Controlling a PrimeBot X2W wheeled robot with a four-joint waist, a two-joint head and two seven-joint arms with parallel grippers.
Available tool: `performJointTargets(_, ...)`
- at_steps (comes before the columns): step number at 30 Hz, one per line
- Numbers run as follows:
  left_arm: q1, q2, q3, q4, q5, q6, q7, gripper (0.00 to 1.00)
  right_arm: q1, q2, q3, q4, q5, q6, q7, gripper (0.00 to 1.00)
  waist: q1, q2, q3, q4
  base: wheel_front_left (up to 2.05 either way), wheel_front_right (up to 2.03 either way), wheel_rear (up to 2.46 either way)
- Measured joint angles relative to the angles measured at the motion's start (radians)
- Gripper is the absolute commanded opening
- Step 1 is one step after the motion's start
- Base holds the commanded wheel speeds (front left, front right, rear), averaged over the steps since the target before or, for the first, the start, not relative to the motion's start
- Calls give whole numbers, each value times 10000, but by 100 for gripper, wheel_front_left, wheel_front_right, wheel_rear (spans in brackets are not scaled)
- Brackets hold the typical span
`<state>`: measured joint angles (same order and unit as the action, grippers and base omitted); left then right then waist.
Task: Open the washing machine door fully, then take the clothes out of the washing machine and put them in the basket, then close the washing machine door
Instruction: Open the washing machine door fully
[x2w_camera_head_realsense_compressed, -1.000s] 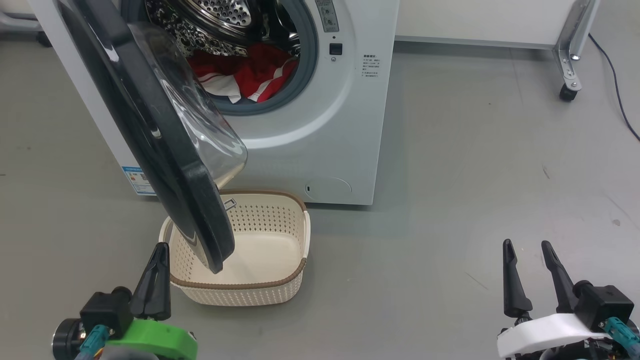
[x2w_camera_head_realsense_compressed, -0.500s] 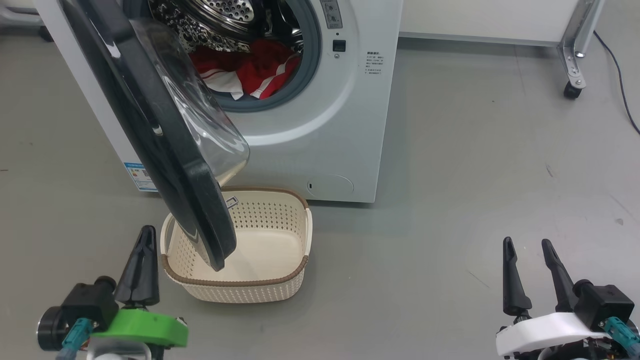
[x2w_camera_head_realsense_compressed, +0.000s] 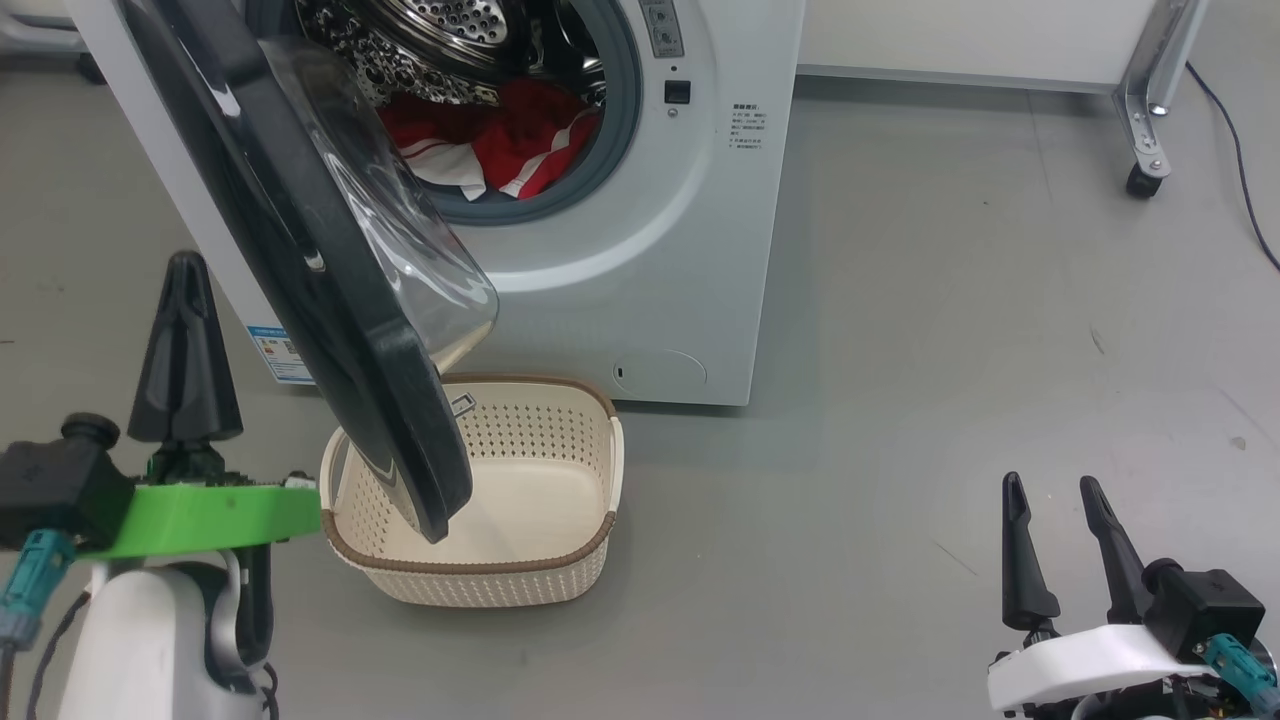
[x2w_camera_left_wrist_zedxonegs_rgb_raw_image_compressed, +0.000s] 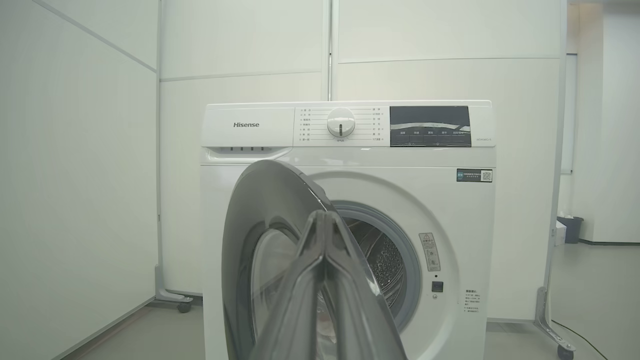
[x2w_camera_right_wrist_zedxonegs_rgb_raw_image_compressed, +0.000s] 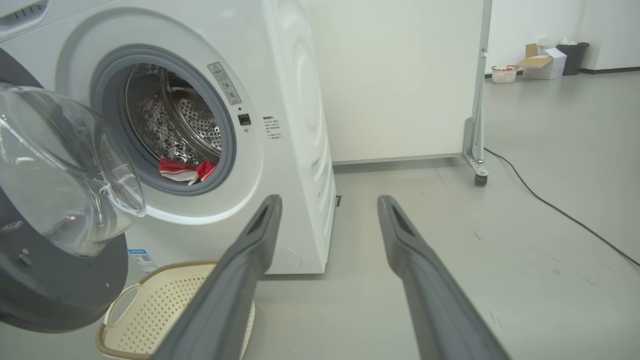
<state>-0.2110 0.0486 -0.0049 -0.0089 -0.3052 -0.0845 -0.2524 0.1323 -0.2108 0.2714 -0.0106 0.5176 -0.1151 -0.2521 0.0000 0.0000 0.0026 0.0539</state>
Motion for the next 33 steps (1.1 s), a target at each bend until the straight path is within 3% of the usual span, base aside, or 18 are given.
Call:
performJointTargets(10,-919,19,-349,-426,19,-88,-54,0,-6,148,58,69,-96,161,0,100,0,0,-38,-151,0,0,0)
performJointTargets(17,-1174,36,-1227,-362,493,-190,67,0,-9,234,35,128,-98,196,0,100,0,0,-51,-390,0,0,0)
performJointTargets(25,-1149,17,-2196,437,430,-276,853,0,-12,316,42,207,-113,263,0,100,0,0,-41,-724,0,0,0)
performJointTargets(33,-593,-19,-2389,1530,-221,-276,1636,0,-20,387,48,238,-194,349,0,100,0,0,51,-1049,0,0,0)
